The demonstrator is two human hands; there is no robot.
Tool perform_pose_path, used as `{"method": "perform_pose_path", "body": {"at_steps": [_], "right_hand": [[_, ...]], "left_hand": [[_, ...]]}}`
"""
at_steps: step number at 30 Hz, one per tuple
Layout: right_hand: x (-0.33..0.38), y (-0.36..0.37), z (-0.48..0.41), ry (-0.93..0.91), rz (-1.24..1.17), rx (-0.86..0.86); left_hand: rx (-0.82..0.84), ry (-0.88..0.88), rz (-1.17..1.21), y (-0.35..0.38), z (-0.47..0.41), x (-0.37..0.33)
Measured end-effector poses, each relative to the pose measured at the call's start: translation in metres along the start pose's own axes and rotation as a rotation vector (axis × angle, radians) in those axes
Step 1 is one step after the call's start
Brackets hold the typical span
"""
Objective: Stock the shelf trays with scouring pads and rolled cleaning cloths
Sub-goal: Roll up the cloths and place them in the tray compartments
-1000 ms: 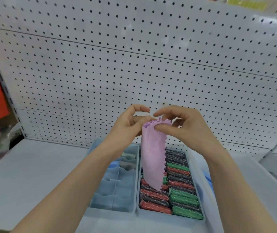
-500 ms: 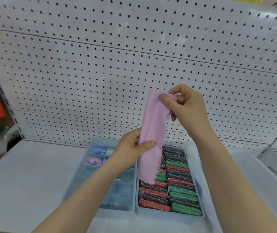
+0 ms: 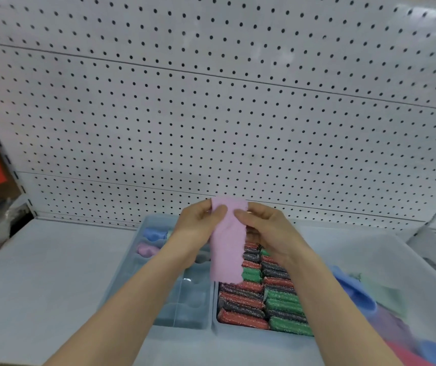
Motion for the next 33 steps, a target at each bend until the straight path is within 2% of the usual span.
{"method": "perform_pose_path", "body": {"at_steps": [3,7,12,15,20,24,27,31,33], "right_hand": [[0.024,-0.004,0.000,-0.163,-0.011,-0.028],[0.059,0.013,0.012,-0.363,-0.047,0.134],[0.071,0.025,0.016,-0.458,0.098,0.243],[0.074,0.028,0.017,-0.465,0.151,0.209],[0.077,0.015,0.007,-0.495,0.185,0.074],[0.072,0.003,0.001,-0.477,0.125,-0.011],[0.059,0.009,0.003,-0.408,0.208,0.068],[0.050,0.036,0.027,-0.516,0.477,0.300],[0.041,0.048,0.035,-0.553,0.602,0.353]], "left_hand": [[-0.035,0.100,0.024,-0.006,-0.001,-0.016],[-0.044,0.365,0.094,-0.014,0.006,-0.056],[-0.048,0.441,0.048,-0.018,0.008,-0.069],[-0.012,0.365,0.091,-0.015,0.008,-0.063],[0.202,0.080,0.121,0.008,0.005,-0.026],[0.284,0.111,0.010,0.016,0.011,-0.012],[0.249,0.037,0.117,0.012,0.009,-0.006],[0.181,-0.050,0.278,0.004,0.006,-0.001],[0.170,-0.078,0.325,0.003,0.005,0.002]]}}
Point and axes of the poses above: each hand's wrist, its own z-axis away from the middle knuckle, its own y-axis out of the palm, x = y × z, the point moved 10 cm from there along -z, towards the middle knuckle, and after that the axes turned 14 degrees about -z, right-handed, at the moved point
